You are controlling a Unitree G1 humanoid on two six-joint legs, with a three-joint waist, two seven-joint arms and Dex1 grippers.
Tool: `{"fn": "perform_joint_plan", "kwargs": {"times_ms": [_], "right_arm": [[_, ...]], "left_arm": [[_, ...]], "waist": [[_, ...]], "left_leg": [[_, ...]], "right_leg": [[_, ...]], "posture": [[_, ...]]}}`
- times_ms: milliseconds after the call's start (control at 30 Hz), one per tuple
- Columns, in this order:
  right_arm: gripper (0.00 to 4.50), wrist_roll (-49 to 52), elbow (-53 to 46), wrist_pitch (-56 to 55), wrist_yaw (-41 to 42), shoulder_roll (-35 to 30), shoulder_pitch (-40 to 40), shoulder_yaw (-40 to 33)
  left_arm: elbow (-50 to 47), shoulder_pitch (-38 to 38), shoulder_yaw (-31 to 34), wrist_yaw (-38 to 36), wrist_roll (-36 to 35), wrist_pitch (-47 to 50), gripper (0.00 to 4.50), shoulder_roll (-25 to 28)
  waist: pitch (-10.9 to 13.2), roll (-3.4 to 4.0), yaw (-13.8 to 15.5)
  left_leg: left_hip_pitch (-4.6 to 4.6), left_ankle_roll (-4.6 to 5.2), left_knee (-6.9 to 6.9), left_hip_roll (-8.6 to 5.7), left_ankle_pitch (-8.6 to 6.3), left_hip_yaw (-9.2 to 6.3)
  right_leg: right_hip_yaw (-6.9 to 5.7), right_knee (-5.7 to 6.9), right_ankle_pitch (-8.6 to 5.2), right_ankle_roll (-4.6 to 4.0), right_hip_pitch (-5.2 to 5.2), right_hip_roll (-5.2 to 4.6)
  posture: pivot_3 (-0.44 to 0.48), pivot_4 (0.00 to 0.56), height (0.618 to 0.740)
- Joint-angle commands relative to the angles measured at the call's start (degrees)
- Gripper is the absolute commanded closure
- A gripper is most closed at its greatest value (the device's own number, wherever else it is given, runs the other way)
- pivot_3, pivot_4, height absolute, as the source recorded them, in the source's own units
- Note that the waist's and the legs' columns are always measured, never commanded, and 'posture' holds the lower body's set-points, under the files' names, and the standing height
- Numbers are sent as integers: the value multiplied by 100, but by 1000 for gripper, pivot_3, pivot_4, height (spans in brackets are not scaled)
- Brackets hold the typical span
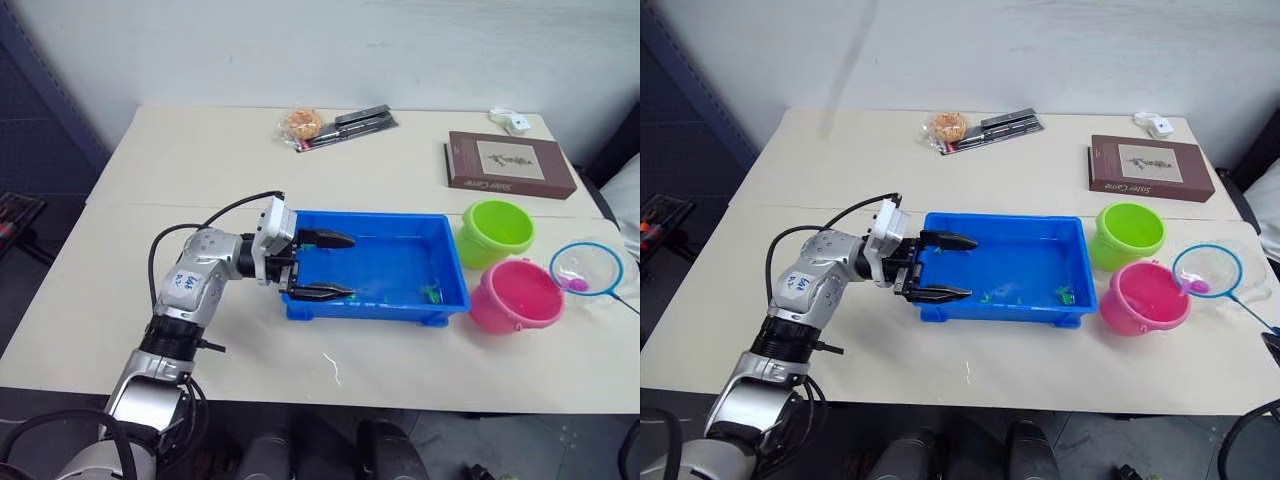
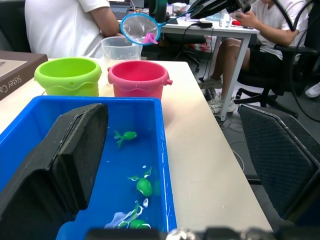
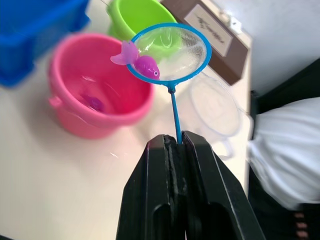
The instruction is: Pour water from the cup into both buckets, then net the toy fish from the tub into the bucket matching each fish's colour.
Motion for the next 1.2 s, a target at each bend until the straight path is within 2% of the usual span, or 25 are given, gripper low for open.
{"fn": "perform_joint_plan", "kwargs": {"times_ms": [33, 167, 233, 267, 333, 433, 533, 633, 833, 1200], "right_arm": [[4500, -560, 249, -1036, -480, 153, -4, 274], [4500, -1206, 573, -1894, -961, 205, -8, 782], [4500, -2060, 798, -2678, -1710, 243, -123, 927], [4500, -2158, 873, -2773, -1850, 246, -137, 973], [4500, -2830, 1023, -3317, -2263, 83, -49, 1021], [4500, -3234, 1159, -4022, -2496, -3, 186, 1307], [4500, -4022, 1277, -4468, -3112, 30, 371, 1327], [4500, -4636, 1345, -4572, -3891, 92, 387, 1086], [4500, -5200, 1317, -4336, -4672, 30, 283, 1046], [4500, -5322, 1196, -4068, -4972, 38, 478, 1315]], "left_arm": [[-18, -147, 48, -46, 7, -99, 52, -34], [-35, -129, 90, 2, 22, -145, 52, -50], [-93, -61, 133, 57, 22, -182, 52, -44], [-108, -43, 143, 87, 30, -205, 52, -49], [-136, -5, 176, 189, 51, -256, 52, -59], [-209, 83, 210, 251, 39, -297, 52, -31], [-244, 137, 224, 268, 42, -336, 52, -14], [-262, 149, 240, 296, 34, -345, 52, -13], [-328, 181, 193, 306, 5, -318, 52, -48], [-237, 153, 159, 258, 25, -366, 52, -117]], "waist": [[0, 0, 5], [-1, 2, 10], [-1, 2, 11], [-2, 4, 11], [-3, 6, 11], [-3, 6, 30], [-3, 6, 43], [-3, 6, 48], [-3, 6, 32], [-4, 7, 36]], "left_leg": [[2, -1, -2, 0, 0, 1], [5, -1, -3, -1, 1, 6], [6, -2, -4, 1, 1, 5], [6, -2, -4, 0, 1, 6], [7, -2, -4, -1, 1, 7], [8, -3, -6, -1, 1, 9], [9, -3, -6, 0, 1, 10], [9, -3, -6, -2, 1, 11], [12, -5, -7, 1, 1, 13], [13, -3, -8, -1, 1, 15]], "right_leg": [[1, 0, 0, 0, 0, 0], [6, 0, 0, 0, 0, -3], [5, -2, 0, -1, 2, -1], [7, -1, 0, -1, 1, -2], [9, -3, -1, -1, 0, -3], [10, -7, -1, -1, 0, -2], [10, -14, -1, -2, 1, -2], [12, -22, -1, -2, 1, -4], [14, -22, -3, -5, 1, -1], [16, -21, -4, -7, 1, -3]], "posture": [[0, 150, 738], [0, 150, 738], [0, 150, 738], [0, 150, 738], [0, 150, 738], [0, 150, 738], [0, 150, 738], [0, 150, 738], [0, 150, 738], [0, 150, 738]]}}
